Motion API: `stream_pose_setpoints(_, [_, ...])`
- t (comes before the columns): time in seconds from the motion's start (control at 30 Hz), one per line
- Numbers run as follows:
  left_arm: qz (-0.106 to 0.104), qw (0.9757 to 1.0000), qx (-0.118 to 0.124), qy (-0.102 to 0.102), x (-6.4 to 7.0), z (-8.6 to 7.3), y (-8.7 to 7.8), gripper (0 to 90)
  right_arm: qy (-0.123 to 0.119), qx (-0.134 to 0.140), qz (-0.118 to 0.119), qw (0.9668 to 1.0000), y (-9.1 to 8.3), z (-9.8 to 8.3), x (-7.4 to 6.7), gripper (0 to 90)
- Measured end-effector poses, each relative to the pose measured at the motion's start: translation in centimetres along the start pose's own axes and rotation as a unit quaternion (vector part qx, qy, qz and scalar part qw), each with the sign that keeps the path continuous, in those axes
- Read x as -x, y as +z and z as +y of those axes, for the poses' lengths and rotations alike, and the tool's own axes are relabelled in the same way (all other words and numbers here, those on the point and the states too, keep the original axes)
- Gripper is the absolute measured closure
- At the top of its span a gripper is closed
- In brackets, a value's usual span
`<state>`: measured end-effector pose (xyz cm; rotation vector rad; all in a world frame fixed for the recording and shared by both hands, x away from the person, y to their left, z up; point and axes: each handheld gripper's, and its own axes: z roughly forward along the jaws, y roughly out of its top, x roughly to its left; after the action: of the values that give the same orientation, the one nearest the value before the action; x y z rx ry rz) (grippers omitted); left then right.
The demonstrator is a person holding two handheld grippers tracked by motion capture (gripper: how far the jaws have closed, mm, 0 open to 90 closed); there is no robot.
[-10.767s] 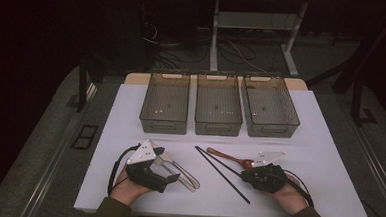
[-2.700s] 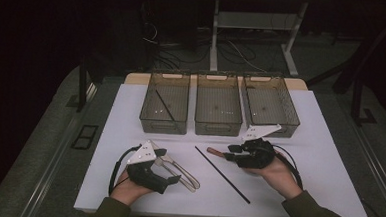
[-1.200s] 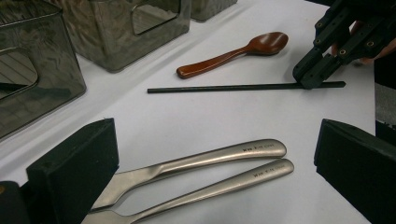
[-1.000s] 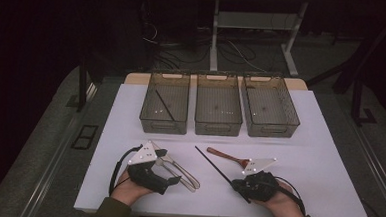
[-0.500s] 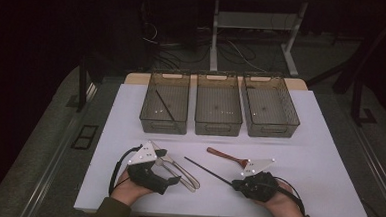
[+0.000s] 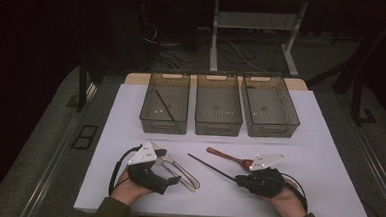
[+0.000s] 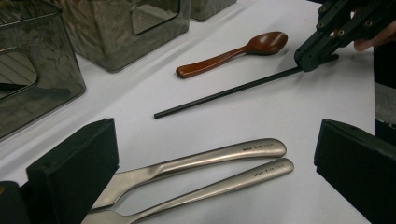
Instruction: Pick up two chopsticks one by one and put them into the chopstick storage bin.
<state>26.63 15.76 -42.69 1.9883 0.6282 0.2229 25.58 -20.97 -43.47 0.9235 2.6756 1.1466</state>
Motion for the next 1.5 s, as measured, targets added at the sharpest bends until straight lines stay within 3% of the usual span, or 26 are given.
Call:
stream_pose_setpoints(0.23, [0.001, 1.0, 0.0, -0.001, 0.0, 0.0, 0.0, 0.0, 0.008, 0.026, 0.015, 0.9995, -0.9, 0.2, 0.5, 84.8])
stream_pose_setpoints(0.8, [0.001, 1.0, -0.001, 0.0, -0.1, 0.0, 0.1, 0.0, 0.007, 0.093, 0.015, 0.9955, -3.5, 1.2, 1.0, 84.7])
stream_pose_setpoints(1.27, [0.0, 1.0, 0.001, -0.003, -0.2, -0.2, 0.3, 0.0, 0.004, 0.121, 0.009, 0.9926, -4.9, 2.7, 1.6, 84.7])
stream_pose_setpoints(1.5, [0.001, 1.0, -0.005, 0.005, -0.5, -0.2, 0.4, 0.0, 0.001, 0.137, 0.003, 0.9906, -5.3, 3.8, 1.9, 84.6])
